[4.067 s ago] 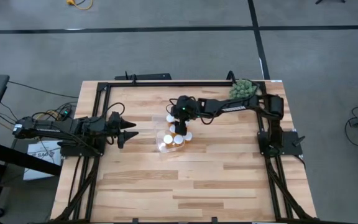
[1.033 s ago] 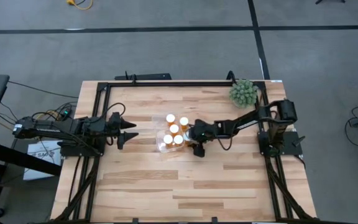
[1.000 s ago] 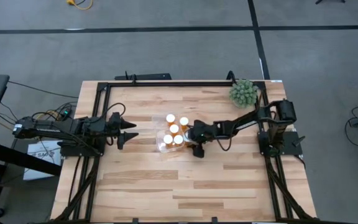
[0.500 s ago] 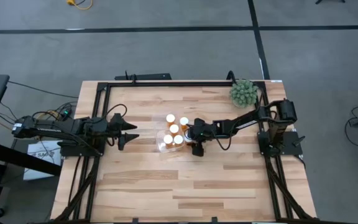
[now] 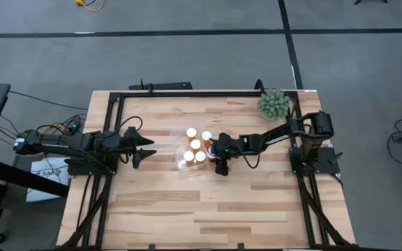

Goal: Pick and place pill bottles into a basket
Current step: Put the orange pill bottle into the transparent container

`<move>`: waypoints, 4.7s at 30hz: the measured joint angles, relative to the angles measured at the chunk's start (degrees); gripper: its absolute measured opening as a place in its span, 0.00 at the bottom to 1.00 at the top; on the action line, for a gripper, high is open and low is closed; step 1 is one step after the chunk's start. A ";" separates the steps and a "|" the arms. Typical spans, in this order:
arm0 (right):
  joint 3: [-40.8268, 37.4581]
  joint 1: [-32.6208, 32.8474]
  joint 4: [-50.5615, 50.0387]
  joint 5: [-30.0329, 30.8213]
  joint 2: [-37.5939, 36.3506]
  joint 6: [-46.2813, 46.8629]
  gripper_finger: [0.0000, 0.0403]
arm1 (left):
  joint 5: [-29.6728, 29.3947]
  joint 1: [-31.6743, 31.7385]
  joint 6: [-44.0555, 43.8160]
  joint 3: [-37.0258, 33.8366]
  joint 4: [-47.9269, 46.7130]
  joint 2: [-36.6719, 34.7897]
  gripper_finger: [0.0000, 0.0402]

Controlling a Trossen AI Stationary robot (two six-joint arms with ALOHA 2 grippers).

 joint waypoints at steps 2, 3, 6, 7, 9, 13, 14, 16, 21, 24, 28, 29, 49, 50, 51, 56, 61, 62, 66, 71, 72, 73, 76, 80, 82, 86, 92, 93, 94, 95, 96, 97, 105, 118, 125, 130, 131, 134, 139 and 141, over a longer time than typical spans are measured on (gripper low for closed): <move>-0.02 0.02 -2.12 -0.07 -1.01 0.77 0.45 | 0.00 0.00 0.00 0.00 0.02 0.00 0.61; -0.04 0.02 -2.52 -0.08 -1.30 0.82 0.47 | 0.00 0.00 0.00 0.00 0.02 0.00 0.61; -0.11 0.02 -4.81 -0.07 -3.15 0.89 0.48 | -0.01 0.00 0.00 0.00 0.07 0.00 0.61; -0.09 0.02 -5.08 -0.07 -4.14 0.89 0.48 | -0.02 0.00 0.00 0.00 0.09 -0.01 0.61; -0.02 0.02 -6.48 -0.04 -5.97 0.91 0.46 | -0.02 0.00 0.00 0.00 0.09 0.00 0.61; -0.04 0.07 -9.46 -0.06 -9.89 1.48 0.41 | -0.02 0.00 0.00 0.00 0.11 0.00 0.61; -0.02 0.06 -9.64 -0.07 -10.89 1.85 0.41 | -0.04 0.00 0.00 0.00 0.09 0.00 0.61; -0.02 0.03 -11.41 -0.07 -12.97 1.86 0.41 | -0.04 0.00 0.00 0.00 0.11 0.00 0.61; 4.38 -0.46 -20.33 -0.16 -15.27 1.69 0.44 | -0.07 0.01 -0.09 0.00 0.13 -0.01 0.61; 9.08 -0.92 -24.99 -0.15 -14.36 0.23 0.45 | -0.08 0.01 -0.09 0.00 0.15 0.00 0.61; 15.13 -1.14 -26.36 -0.02 -12.37 -2.82 0.44 | -0.09 0.00 -0.15 0.00 0.19 0.00 0.61; 16.61 -1.25 -26.58 -0.05 -11.83 -3.80 0.43 | -0.09 0.01 -0.20 0.00 0.25 -0.02 0.61; 42.52 -5.36 -29.67 -12.72 8.89 -20.91 0.45 | -0.43 0.02 -0.74 0.00 1.22 -0.02 0.61; 42.87 -5.82 -29.39 -13.20 9.24 -21.96 0.45 | -0.46 0.02 -0.69 0.00 1.22 -0.02 0.61; 43.21 -6.30 -29.59 -13.48 9.66 -22.84 0.45 | -0.46 0.02 -0.47 0.00 1.22 0.00 0.61; 44.56 -9.70 -29.44 -14.95 9.91 -25.43 0.44 | -0.50 0.00 -1.02 0.00 1.22 0.00 0.61; 46.31 -13.83 -29.64 -15.01 9.88 -24.22 0.44 | -0.42 0.01 -2.16 0.00 1.16 -0.02 0.61; 46.75 -14.44 -29.43 -15.02 9.88 -22.78 0.45 | -0.42 0.02 -2.20 0.00 1.16 -0.01 0.61; 47.10 -14.56 -28.25 -12.94 9.84 -14.98 0.44 | -0.39 0.01 -2.49 0.00 1.09 0.00 0.61; 47.16 -11.73 -26.02 -9.29 11.57 -8.36 0.43 | -0.37 0.02 -1.25 0.00 1.03 -0.02 0.61; 47.06 -11.24 -26.31 -8.07 11.94 -7.62 0.43 | -0.37 0.02 -1.21 0.00 1.03 -0.02 0.61; 47.07 -10.79 -25.74 -6.65 12.65 -7.28 0.44 | -0.37 0.02 -1.08 0.00 1.03 -0.02 0.61; 47.10 -9.90 -25.59 -3.28 14.43 -5.64 0.43 | -0.37 0.00 -0.96 0.00 1.03 -0.02 0.61; 47.10 -9.06 -24.64 -3.12 16.52 -3.22 0.43 | -0.37 0.02 -0.96 0.00 1.01 -0.02 0.61; 47.10 -8.47 -24.55 -2.77 17.71 -3.11 0.44 | -0.42 0.02 -0.93 0.00 1.01 -0.01 0.61; 47.15 -7.66 -24.09 -1.78 19.33 -3.09 0.44 | -0.42 0.02 -0.91 0.00 1.01 0.00 0.61; 47.10 -7.13 -23.37 -0.62 20.15 -3.18 0.44 | -0.44 0.02 -0.87 0.00 1.01 -0.02 0.61; 47.12 -7.13 -22.87 0.02 20.14 -3.37 0.45 | -0.44 0.01 -0.87 0.00 1.01 -0.02 0.61; 47.12 -7.17 -22.67 0.43 20.14 -3.83 0.45 | -0.44 0.01 -0.87 0.00 1.01 0.00 0.61; 47.12 -7.33 -22.60 0.48 20.14 -4.20 0.46 | -0.45 0.02 -0.87 0.00 1.01 0.00 0.61; 47.12 -7.52 -22.60 0.46 20.14 -4.40 0.46 | -0.46 0.02 -0.87 0.00 1.01 -0.02 0.61; 47.12 -7.63 -22.60 0.42 20.14 -4.50 0.47 | -0.46 0.02 -0.87 0.00 1.01 -0.02 0.61; 47.10 -7.61 -22.72 0.21 20.11 -6.51 0.47 | -0.48 0.02 -0.90 0.00 1.01 0.00 0.61; 47.10 -7.45 -21.87 0.10 20.09 -5.77 0.54 | -0.11 0.02 -0.92 0.00 1.03 -0.02 0.61; 47.10 -7.52 -21.78 0.04 20.07 -6.69 0.54 | -0.11 0.00 -0.94 0.00 1.05 -0.02 0.61; 47.10 -7.54 -21.67 -0.16 20.07 -7.16 0.57 | -0.09 0.01 -0.94 0.00 1.05 -0.02 0.61; 47.10 -7.54 -21.66 -0.20 20.07 -7.24 0.57 | -0.09 0.02 -0.94 0.00 1.05 -0.02 0.61; 47.10 -7.50 -21.72 -0.24 20.07 -7.24 0.60 | -0.09 0.02 -0.94 0.00 1.05 -0.01 0.61; 47.10 -7.47 -21.70 -0.41 20.05 -8.18 0.62 | -0.07 0.02 -0.94 0.00 1.05 -0.02 0.61; 47.10 -7.40 -21.70 -0.42 20.05 -8.82 0.62 | -0.07 0.00 -0.94 0.00 1.05 -0.01 0.61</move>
